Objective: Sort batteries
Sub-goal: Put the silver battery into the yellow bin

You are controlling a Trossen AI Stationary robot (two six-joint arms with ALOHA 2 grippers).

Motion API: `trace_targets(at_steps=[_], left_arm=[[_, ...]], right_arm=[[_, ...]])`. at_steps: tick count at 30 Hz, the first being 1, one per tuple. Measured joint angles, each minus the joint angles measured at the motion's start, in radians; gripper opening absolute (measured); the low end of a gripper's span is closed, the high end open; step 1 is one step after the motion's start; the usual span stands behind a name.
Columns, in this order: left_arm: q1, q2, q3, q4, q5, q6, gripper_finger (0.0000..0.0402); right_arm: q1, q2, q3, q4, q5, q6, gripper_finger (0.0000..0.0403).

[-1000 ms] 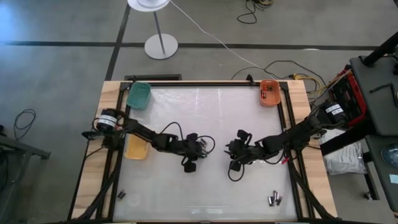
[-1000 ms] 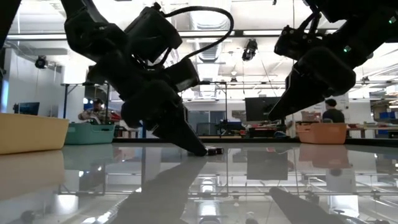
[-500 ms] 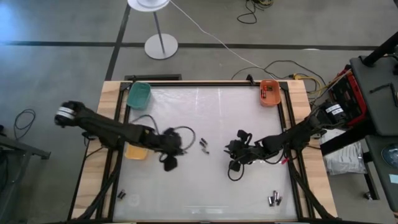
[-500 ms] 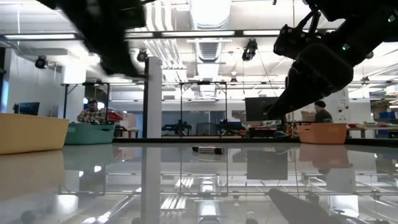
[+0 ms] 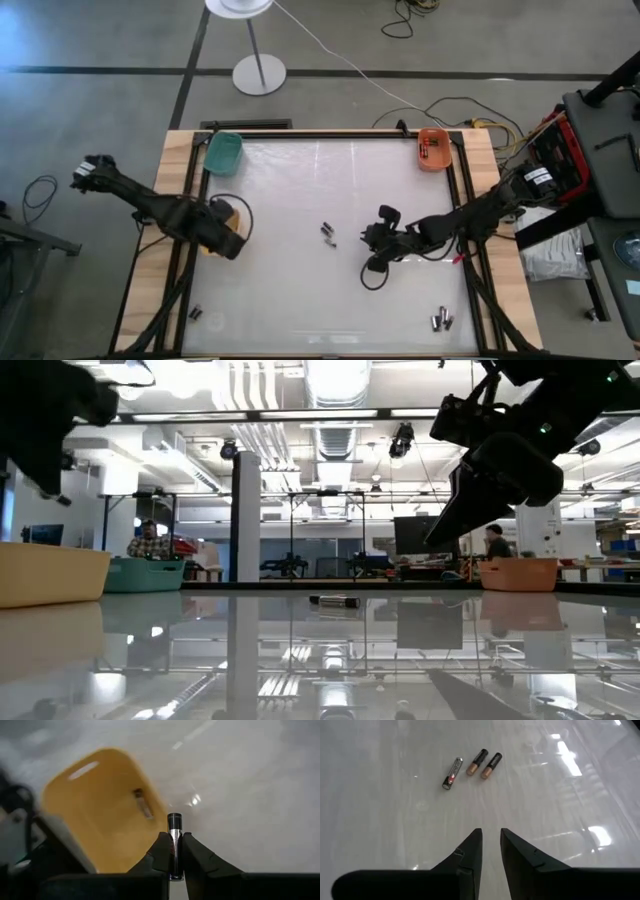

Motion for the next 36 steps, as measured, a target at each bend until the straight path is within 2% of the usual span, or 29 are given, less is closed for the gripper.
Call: trace_targets(at_steps=[8,12,16,20,24,28,36], left_arm=[[0.005,0.091,-0.106,0.0,0.039,-0.151,0.0008],[0.033,0.126,-0.149,0.01,0.084,-0.161,0.0008],[0.093,0.152,-0.141,0.036,0.081,-0.121,0.0008],[0.188,0.178,-0.173,0.109,0.1,-0.004,0.0008],[0.293,0.222,-0.187,0.123,0.148,0.221,0.0008],[0.375,0.232,-0.19,0.113,0.15,0.428,0.0008],[0.4,0.196,-0.255,0.195,0.15,0.745,0.0008]], right_arm=[[0.0,0.0,0.0,0.0,0.006,-0.038,0.0078],[0.0,0.0,0.0,-0.001,0.006,-0.026,0.0085],[0.0,0.0,0.0,0.0,0.006,-0.026,0.009],[0.0,0.0,0.0,0.0,0.006,-0.027,0.0089],[0.0,0.0,0.0,0.0,0.006,-0.032,0.008],[0.0,0.0,0.0,-0.001,0.006,-0.033,0.007],[0.0,0.0,0.0,0.0,0.006,-0.026,0.0061]])
